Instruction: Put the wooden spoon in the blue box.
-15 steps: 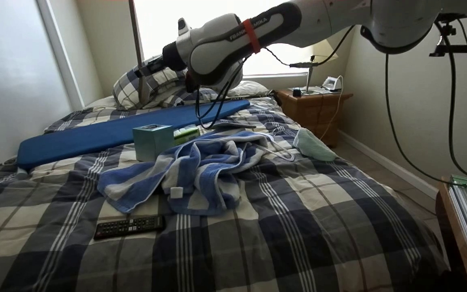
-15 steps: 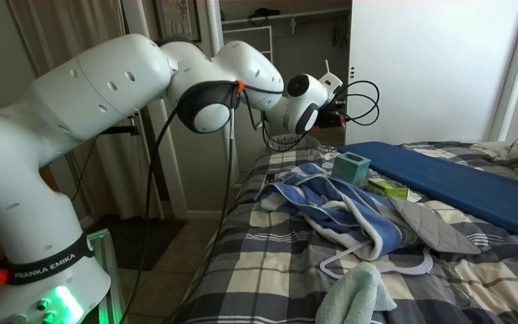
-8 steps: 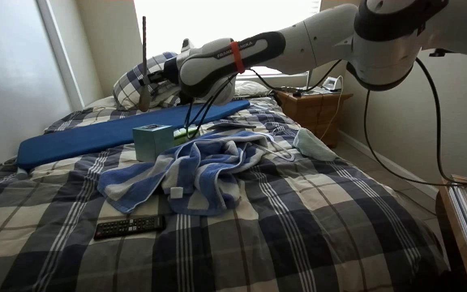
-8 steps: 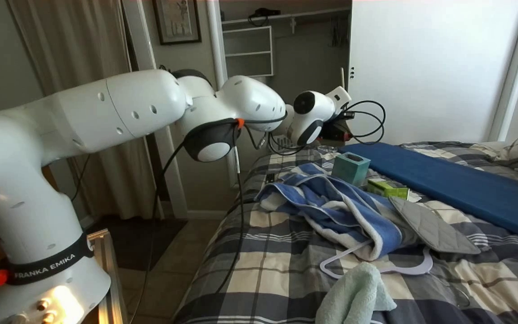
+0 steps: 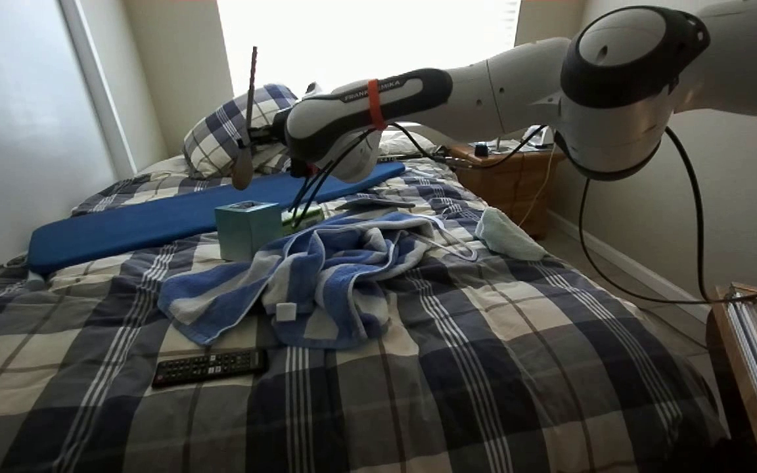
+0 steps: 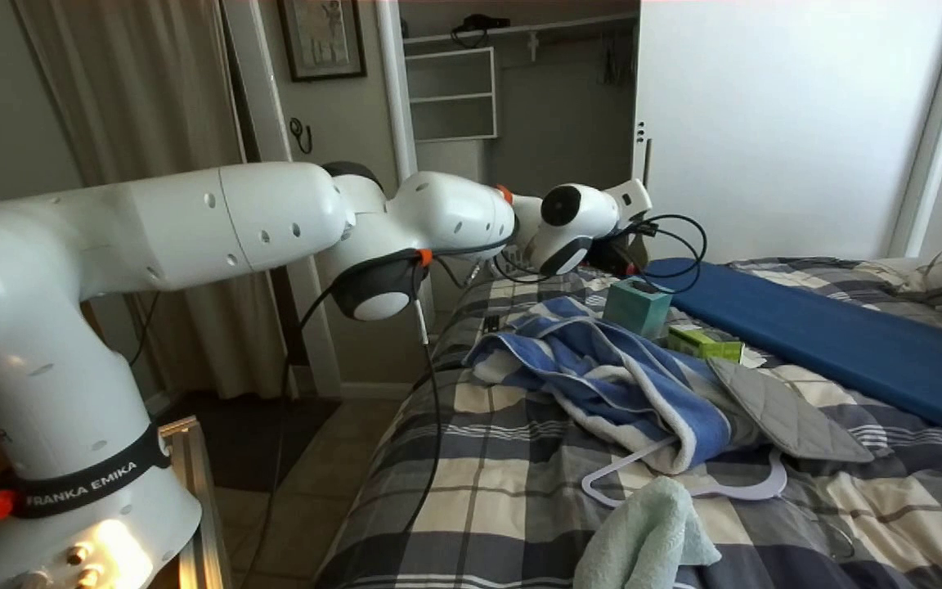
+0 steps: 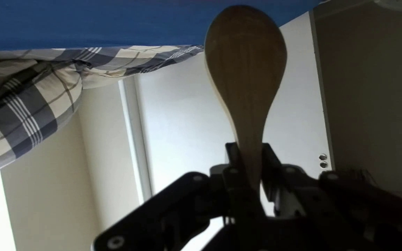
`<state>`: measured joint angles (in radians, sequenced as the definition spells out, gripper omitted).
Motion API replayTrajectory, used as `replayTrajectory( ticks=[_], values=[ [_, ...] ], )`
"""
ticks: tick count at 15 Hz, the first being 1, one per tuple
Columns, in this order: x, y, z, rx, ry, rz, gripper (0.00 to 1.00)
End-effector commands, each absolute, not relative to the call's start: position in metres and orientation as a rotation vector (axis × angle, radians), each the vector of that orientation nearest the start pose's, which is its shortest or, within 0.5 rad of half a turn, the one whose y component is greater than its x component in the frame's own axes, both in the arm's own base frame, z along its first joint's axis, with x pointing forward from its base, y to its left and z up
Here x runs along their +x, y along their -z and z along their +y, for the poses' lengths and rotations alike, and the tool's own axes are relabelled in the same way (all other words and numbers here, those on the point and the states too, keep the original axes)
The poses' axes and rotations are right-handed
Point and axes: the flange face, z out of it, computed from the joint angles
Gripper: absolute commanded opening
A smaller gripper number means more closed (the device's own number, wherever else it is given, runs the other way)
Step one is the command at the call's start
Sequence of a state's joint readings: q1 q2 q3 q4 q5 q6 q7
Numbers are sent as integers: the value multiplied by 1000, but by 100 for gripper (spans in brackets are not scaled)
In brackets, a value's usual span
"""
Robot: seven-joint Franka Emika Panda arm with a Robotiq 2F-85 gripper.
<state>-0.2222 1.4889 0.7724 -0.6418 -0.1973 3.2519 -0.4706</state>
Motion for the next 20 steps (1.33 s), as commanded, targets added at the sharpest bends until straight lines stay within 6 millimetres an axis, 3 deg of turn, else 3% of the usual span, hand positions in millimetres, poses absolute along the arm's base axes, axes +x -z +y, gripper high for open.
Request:
replayTrajectory(
  ticks=[1,7,9,17,19,20],
  values=[
    [835,-248,-22,-2362,1749,91,4],
    [832,-251,-16,-2335,1802,95,4],
    [832,-250,-14,-2338,1797,98,43],
    [832,-246,-15,-2376,1812,59,96],
    [835,-250,-12,-2415,1811,17,100],
    [835,-248,-25,-2471,1828,0,100]
  ],
)
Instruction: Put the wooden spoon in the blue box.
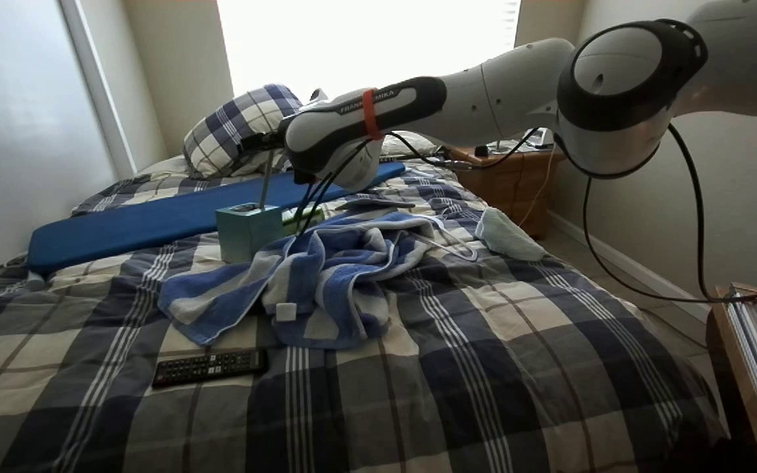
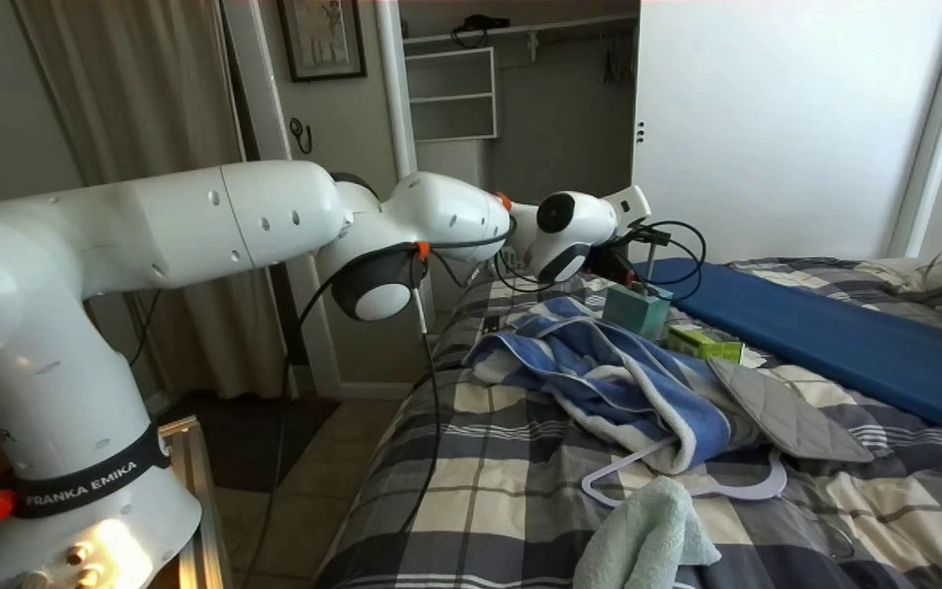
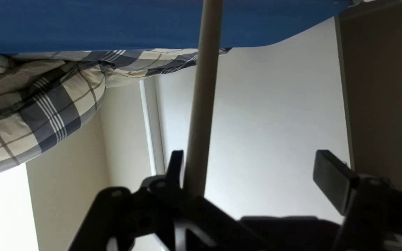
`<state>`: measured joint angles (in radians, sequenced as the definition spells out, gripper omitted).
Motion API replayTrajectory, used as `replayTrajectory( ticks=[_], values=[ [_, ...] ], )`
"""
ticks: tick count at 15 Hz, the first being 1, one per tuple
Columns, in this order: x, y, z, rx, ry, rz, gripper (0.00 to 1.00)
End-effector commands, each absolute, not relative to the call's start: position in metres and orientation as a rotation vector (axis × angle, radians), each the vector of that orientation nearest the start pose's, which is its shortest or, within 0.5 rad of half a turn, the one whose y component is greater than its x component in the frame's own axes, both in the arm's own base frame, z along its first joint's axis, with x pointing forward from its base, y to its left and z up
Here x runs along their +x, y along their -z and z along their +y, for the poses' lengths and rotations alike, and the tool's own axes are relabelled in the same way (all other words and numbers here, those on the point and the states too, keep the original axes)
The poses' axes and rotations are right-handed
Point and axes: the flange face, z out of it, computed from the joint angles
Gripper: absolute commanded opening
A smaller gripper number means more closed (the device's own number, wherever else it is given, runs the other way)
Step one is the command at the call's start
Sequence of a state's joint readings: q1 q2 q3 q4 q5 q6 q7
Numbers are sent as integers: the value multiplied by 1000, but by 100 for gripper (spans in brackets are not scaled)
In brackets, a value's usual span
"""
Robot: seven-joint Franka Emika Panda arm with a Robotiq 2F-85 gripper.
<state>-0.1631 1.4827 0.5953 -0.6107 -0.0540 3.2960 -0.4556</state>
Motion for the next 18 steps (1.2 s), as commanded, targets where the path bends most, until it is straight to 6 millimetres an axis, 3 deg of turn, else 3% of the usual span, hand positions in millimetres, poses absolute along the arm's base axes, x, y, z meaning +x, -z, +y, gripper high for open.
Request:
replayTrajectory(
  ticks=[1,4,6,7,9,14,16,18],
  values=[
    [832,-236,-54,-2535,1824,6,100],
    [822,-225,-108,-2703,1763,78,100],
    [817,-227,-127,-2803,1699,115,100],
    [818,-232,-125,-2850,1637,126,100],
    [829,-249,-94,-2934,1493,113,100],
    [843,-288,17,-2981,1075,-92,100],
    [839,-300,44,-2975,908,-141,100],
    [832,-309,53,-2962,741,-135,100]
  ],
)
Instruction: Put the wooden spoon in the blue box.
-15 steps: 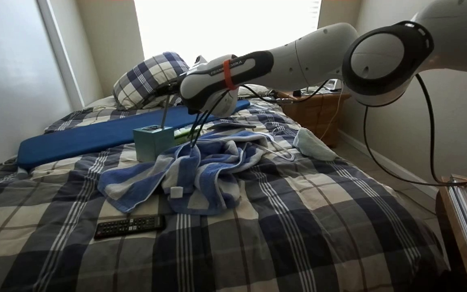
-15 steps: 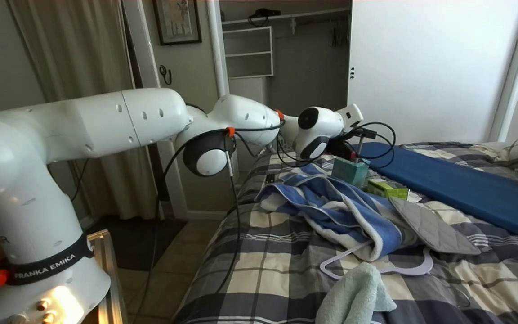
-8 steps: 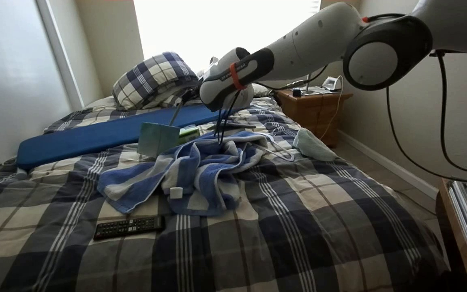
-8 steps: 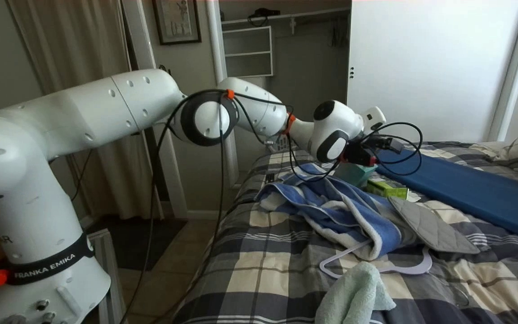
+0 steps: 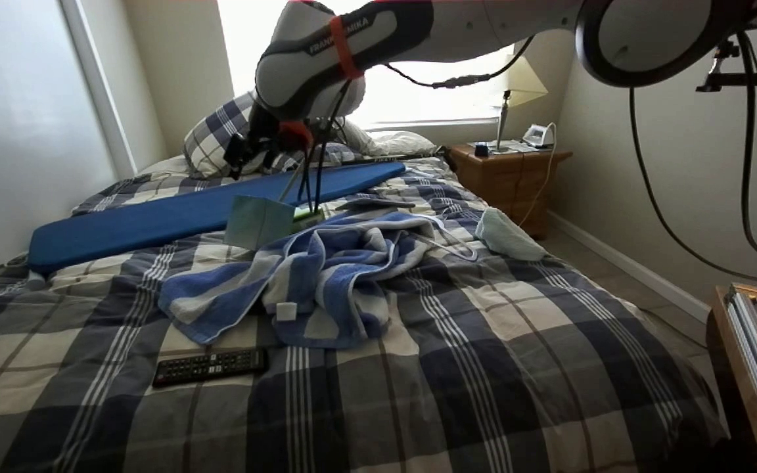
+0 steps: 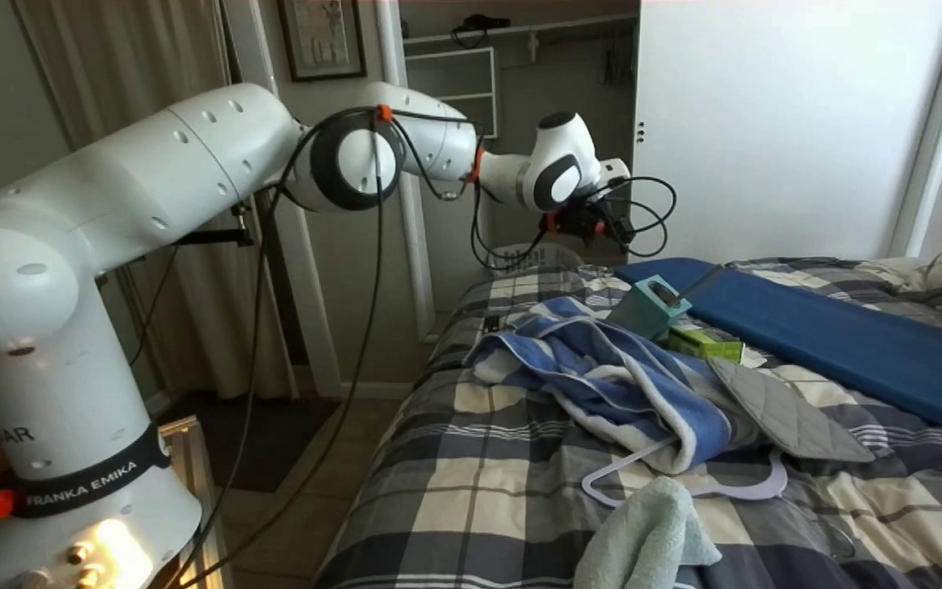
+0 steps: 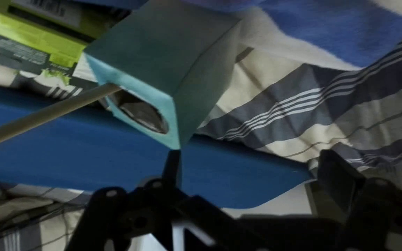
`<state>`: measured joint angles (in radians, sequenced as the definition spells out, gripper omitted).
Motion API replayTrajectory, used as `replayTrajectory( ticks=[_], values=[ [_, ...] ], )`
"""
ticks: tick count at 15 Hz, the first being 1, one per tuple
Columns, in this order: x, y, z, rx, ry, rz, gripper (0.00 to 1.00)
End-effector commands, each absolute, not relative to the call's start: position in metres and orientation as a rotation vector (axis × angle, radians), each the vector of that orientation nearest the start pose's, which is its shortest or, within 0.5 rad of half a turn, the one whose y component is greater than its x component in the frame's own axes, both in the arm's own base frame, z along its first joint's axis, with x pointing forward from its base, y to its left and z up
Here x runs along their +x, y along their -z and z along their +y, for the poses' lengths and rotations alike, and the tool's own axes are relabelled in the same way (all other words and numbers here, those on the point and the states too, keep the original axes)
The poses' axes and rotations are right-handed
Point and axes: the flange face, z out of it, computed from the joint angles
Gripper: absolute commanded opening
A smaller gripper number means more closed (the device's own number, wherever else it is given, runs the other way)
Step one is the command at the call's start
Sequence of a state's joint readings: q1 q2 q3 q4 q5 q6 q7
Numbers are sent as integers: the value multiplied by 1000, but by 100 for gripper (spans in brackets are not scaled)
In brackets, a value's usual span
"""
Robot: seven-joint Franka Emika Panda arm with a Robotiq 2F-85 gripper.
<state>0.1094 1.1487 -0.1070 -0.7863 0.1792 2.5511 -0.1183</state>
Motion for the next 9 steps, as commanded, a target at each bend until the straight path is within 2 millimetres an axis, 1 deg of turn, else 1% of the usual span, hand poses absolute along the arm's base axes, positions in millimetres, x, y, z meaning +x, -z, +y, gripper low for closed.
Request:
replayTrajectory(
  ticks=[1,2,4,9],
  values=[
    [829,-312,53,-2956,661,-115,100],
    [824,-313,47,-2968,581,-87,100],
    [818,-314,31,-3015,492,-55,100],
    [798,-304,-24,-3206,406,-64,100]
  ],
)
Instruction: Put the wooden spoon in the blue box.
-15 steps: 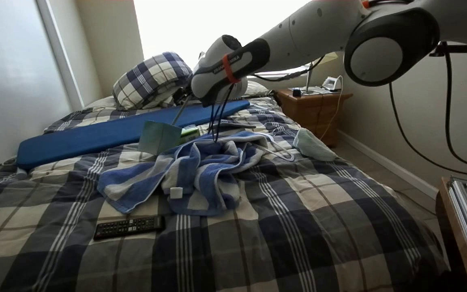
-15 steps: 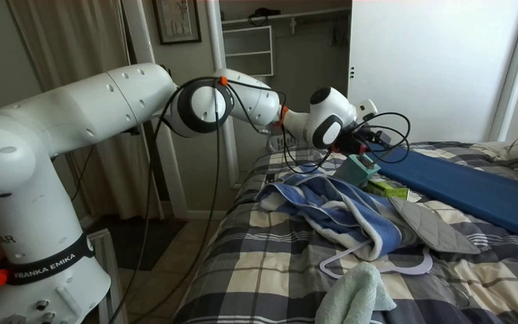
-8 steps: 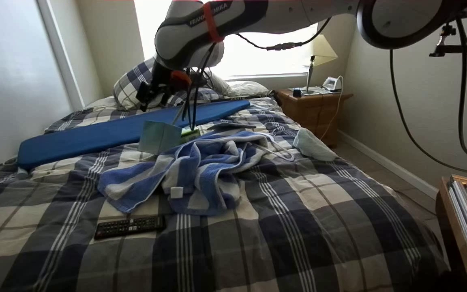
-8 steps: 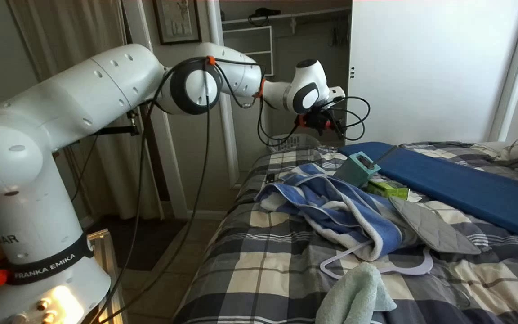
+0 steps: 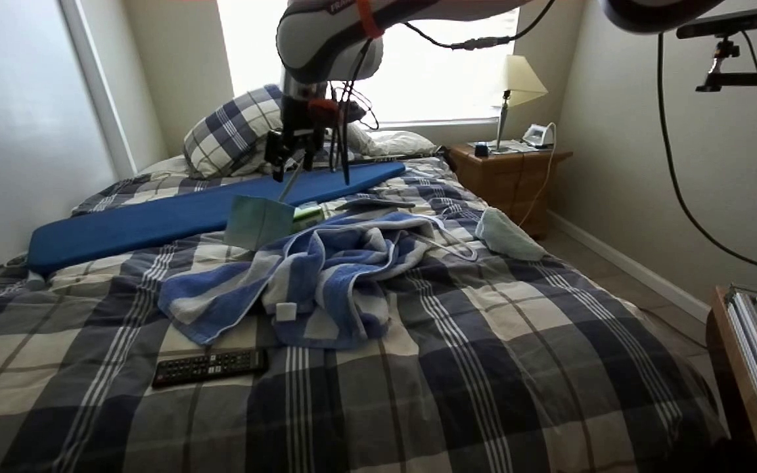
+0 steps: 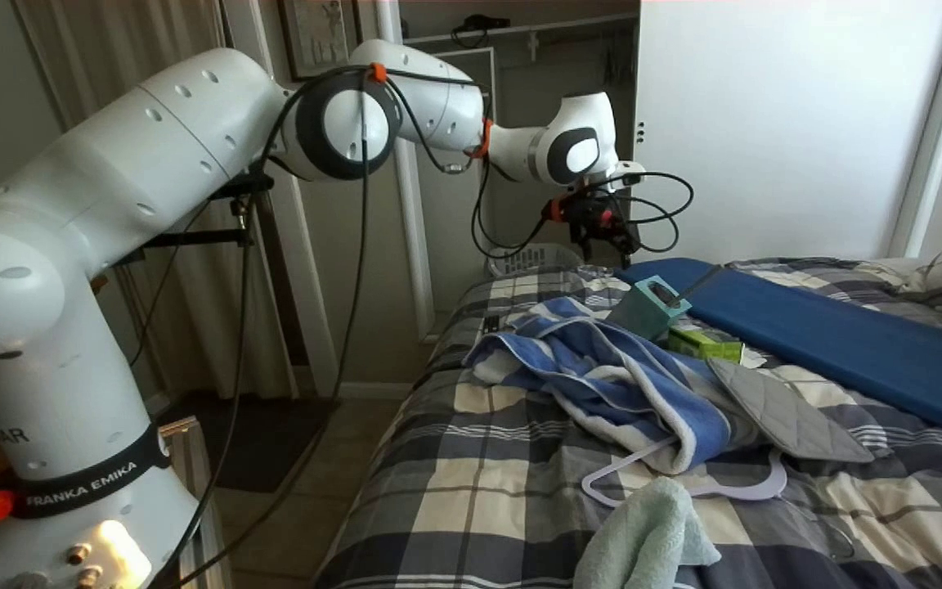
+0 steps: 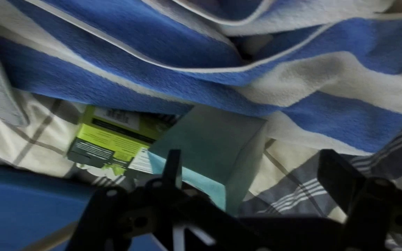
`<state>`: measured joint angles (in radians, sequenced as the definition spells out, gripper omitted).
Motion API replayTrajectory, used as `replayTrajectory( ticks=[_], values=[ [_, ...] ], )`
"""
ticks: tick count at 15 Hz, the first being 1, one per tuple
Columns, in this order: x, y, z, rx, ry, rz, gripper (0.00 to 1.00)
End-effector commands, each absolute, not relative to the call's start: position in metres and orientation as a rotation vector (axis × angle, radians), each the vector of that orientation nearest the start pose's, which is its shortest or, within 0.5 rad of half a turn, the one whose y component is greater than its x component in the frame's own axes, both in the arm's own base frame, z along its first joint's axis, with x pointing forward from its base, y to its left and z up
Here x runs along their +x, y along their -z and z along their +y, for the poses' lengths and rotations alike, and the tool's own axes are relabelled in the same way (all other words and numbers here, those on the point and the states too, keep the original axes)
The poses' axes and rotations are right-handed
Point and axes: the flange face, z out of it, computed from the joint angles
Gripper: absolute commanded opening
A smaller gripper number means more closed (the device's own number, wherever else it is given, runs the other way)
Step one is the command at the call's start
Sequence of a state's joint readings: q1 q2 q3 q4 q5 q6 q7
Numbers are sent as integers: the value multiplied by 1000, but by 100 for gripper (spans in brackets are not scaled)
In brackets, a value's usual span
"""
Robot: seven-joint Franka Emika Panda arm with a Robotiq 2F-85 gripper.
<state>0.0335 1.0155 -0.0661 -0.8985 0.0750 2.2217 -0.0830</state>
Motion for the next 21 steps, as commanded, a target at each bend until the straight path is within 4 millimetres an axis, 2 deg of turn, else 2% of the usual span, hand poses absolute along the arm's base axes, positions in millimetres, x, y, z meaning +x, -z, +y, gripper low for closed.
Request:
replayTrajectory(
  ticks=[1,4,6,15,16,18,21],
  values=[
    [793,-304,-32,-3239,406,-57,100],
    [776,-304,-44,-3338,387,-100,100],
    [765,-310,-39,-3353,387,-139,100],
    [700,-339,20,-3254,331,-200,100],
    [726,-333,15,-3270,328,-205,100],
    [714,-337,21,-3260,315,-216,100],
    [708,-338,20,-3259,308,-215,100]
  ],
)
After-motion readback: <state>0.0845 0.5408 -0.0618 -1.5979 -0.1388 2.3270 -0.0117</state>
